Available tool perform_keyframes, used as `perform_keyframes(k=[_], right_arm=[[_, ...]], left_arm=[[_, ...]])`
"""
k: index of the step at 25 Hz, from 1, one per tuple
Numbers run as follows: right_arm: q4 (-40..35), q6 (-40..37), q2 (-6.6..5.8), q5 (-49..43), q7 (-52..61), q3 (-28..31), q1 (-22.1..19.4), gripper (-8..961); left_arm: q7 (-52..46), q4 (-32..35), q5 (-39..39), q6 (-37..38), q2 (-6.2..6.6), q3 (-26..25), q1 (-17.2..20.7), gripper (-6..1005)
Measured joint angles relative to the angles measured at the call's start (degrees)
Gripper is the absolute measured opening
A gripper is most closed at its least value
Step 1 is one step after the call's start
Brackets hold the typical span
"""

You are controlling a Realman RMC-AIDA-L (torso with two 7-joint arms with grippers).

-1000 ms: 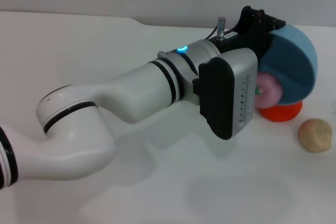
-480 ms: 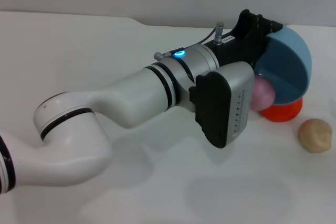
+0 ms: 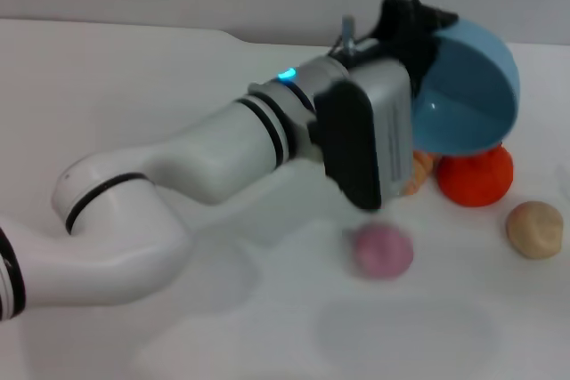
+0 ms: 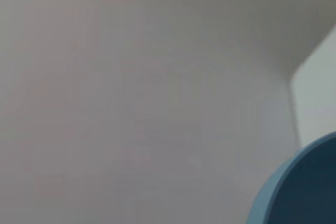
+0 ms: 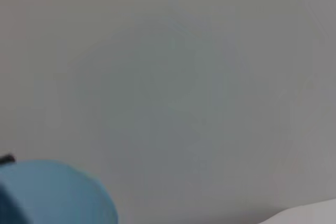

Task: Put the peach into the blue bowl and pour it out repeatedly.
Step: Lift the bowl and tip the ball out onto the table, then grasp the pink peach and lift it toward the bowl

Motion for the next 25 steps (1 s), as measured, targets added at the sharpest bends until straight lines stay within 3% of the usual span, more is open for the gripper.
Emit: perform_keyframes(k=[4,5,6,11,15,16,17,18,20,24,25], right_arm=[[-0.17,-0.28,-0.03,-0.05,2.12,-2.54,0.06,656],[-0.64,-0.39,-0.10,-0.25,3.78,-4.20,0.07,656],[-1.42,-0.61,-0.18,-1.02,5.99,-5.98,0.10,656],[-5.24,-2.53,-0.46,-11.06,18.73,-12.01,3.19,656],[-4.17,-1.82,-0.06,-22.19,26.70,-18.12,10.57,655],[-4.17,-1.82,-0.06,-22.19,26.70,-18.12,10.57,655],[-1.52,-0.55,0.12,-24.41,27.43,-20.44,13.95,655],[-1.52,-0.55,0.12,-24.41,27.43,-20.44,13.95,655],[2.32,1.47,0.12,-25.01,27.60,-23.59,17.71,655],[4.42,3.89,0.28,-25.07,29.00,-27.27,19.90,655],[5.11,6.22,0.32,-25.31,31.82,-30.55,20.78,655]], left_arm=[[-0.14,0.60,-14.54,3.60,0.09,-3.43,-1.88,-1],[-0.16,0.68,-20.90,7.80,0.22,-6.21,-3.38,-1],[-0.16,0.68,-20.90,7.80,0.22,-6.21,-3.38,-1],[-2.61,-2.19,-35.30,25.19,0.46,-17.36,-8.84,-1],[-7.06,-7.03,-37.90,32.78,0.62,-22.60,-12.42,-1],[-7.40,-7.64,-37.97,33.17,0.63,-22.72,-12.66,-1],[-7.55,-8.12,-38.00,33.43,0.63,-22.75,-12.76,-1],[-7.55,-8.39,-38.04,33.52,0.62,-22.67,-12.63,-1],[-7.68,-8.56,-38.24,33.54,0.56,-22.54,-11.63,-1],[-8.24,-8.72,-38.42,33.32,0.54,-22.56,-10.60,-1],[-8.38,-8.76,-38.44,33.26,0.54,-22.56,-10.34,-1]])
